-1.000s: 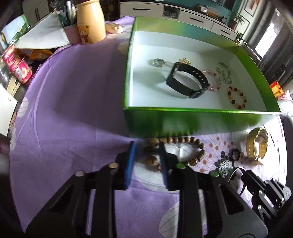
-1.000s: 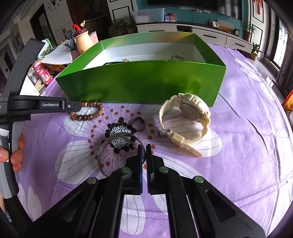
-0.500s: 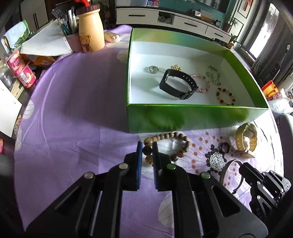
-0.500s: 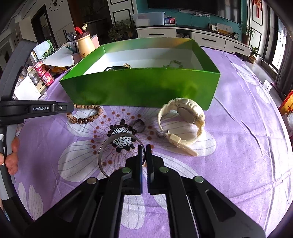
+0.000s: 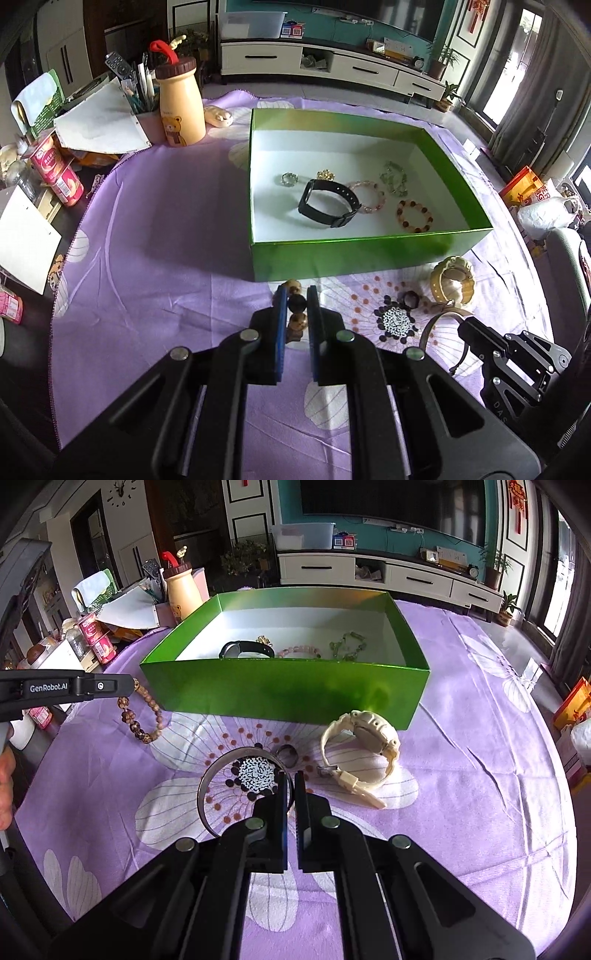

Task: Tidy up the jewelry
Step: 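Carry the wooden bead bracelet and silver bangle into the green box with both tools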

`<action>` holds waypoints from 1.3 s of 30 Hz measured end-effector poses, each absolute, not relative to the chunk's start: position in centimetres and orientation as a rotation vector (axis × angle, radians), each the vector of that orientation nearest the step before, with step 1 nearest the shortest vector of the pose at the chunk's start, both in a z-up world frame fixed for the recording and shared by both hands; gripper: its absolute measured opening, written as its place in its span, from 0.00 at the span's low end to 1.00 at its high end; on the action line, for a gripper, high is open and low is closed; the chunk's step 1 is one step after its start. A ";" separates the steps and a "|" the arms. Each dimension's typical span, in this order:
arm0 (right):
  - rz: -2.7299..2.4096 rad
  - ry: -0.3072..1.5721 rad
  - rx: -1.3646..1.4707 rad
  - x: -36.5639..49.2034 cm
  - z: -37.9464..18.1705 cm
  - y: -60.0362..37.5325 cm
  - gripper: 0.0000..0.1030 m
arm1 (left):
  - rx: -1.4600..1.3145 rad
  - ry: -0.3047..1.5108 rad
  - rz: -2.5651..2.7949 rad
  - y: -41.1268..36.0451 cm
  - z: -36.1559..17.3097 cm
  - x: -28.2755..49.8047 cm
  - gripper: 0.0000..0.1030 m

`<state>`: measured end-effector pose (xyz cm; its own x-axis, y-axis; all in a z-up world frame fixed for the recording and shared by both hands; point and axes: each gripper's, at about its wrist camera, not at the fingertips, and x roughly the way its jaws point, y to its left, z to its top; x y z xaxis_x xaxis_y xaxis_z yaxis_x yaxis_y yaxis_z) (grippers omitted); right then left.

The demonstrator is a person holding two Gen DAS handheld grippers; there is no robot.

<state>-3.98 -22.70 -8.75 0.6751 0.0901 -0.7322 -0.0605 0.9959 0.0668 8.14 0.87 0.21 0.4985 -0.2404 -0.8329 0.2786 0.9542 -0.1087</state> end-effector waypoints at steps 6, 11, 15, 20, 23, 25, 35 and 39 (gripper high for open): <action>0.081 0.808 0.034 -4.3 -8.0 -22.9 0.03 | 0.044 0.986 -0.327 0.9 1.2 7.6 0.10; 0.079 0.794 0.030 -4.2 -7.2 -22.8 0.03 | 0.041 0.974 -0.343 0.9 2.1 7.3 0.10; 0.081 0.782 0.030 -4.1 -6.6 -22.7 0.03 | 0.037 0.964 -0.361 0.7 2.9 7.2 0.10; 0.081 0.760 0.026 -3.9 -5.5 -22.9 0.03 | 0.020 0.967 -0.374 0.9 3.6 7.4 0.10; 0.083 0.752 0.034 -3.7 -5.0 -23.0 0.03 | 0.017 0.960 -0.382 0.9 4.2 7.6 0.10; 0.081 0.747 0.035 -3.5 -4.7 -23.1 0.03 | 0.013 0.957 -0.388 0.9 4.5 7.9 0.10; 0.068 0.711 0.049 -1.9 -2.8 -23.9 0.03 | 0.025 0.929 -0.402 -0.1 6.7 9.8 0.10; 0.065 0.703 0.061 -1.1 -2.3 -24.6 0.03 | 0.038 0.927 -0.402 -0.8 7.2 11.0 0.10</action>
<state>-1.06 -24.56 -2.28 0.7613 0.0798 -0.6435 -0.0387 0.9962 0.0777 10.97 -0.78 7.23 0.5320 -0.3203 -0.7838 0.3529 0.9253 -0.1386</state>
